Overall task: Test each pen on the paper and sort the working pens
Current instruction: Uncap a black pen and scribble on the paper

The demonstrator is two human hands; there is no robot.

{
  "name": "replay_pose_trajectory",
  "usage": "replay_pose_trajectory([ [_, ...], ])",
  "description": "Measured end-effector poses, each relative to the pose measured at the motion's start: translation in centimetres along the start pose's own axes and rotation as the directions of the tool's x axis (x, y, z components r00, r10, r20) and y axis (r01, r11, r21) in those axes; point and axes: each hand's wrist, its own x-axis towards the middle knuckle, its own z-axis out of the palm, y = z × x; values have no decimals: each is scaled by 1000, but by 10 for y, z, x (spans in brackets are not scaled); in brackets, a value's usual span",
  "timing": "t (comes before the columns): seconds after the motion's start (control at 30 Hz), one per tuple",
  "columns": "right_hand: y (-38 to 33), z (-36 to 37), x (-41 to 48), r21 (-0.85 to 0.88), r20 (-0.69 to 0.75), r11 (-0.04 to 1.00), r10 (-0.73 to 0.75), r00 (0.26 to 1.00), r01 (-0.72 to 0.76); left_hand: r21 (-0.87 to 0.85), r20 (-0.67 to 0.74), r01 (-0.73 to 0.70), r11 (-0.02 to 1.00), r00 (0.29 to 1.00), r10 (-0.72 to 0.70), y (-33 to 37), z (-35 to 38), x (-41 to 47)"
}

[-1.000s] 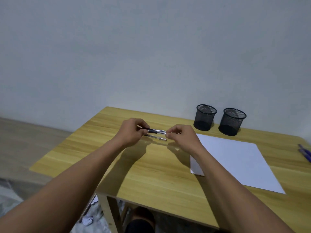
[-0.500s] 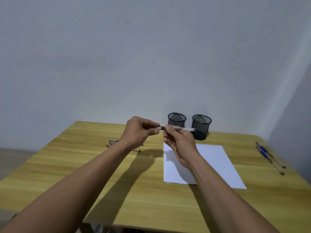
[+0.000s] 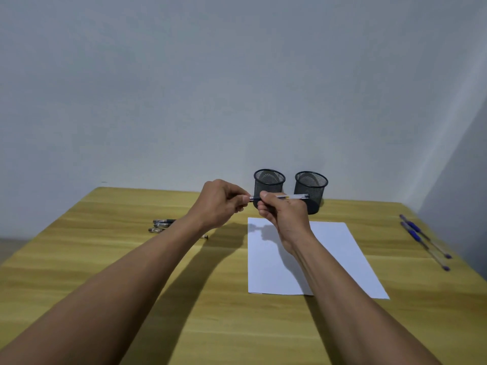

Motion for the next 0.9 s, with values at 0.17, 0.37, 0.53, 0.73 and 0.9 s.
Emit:
replay_pose_trajectory([
  [0.17,6,1,13,-4,-13,1000,16,1000,-16,-19,52,25,999,998,-24,-15,-1,17],
  [0.37,12,1,19,6,-29,1000,27,999,-27,-29,77,27,999,997,-24,-24,1,24],
  [0.53,17,2,20,73,-24,997,26,999,-24,-283,26,83,956,997,-79,-25,5,25],
  [0.73,21,-4,22,6,-19,1000,10,1000,-9,-304,49,117,946,993,-108,-31,9,24],
  [0.9,22,-1,23,15,-37,1000,27,999,-27,-276,93,165,947,985,-144,-30,4,26],
])
